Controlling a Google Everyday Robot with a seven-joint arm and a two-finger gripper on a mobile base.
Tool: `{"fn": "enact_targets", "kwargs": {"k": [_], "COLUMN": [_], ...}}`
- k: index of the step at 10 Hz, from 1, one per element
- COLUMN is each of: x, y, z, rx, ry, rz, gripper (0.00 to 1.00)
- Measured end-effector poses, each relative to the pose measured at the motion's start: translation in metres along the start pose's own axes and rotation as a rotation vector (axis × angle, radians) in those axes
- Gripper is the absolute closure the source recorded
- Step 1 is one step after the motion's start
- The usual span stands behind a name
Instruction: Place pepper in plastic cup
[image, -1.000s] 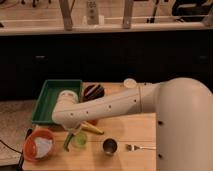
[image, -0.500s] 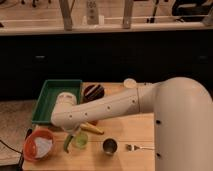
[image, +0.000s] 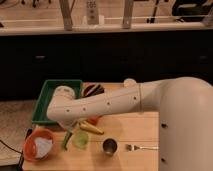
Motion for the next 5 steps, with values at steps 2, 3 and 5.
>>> {"fn": "enact_targets", "kwargs": {"k": [2, 3, 5], "x": [0.001, 0.003, 0.010], "y": [-0.001, 0.001, 0.013], "z": [-0.004, -0.005, -0.007], "rx": [-0.006, -0.011, -0.023], "ry": [-0.013, -0.019, -0.037], "rz": [-0.006, -0.008, 0.007], "gripper": [0.97, 0.97, 0.97]}}
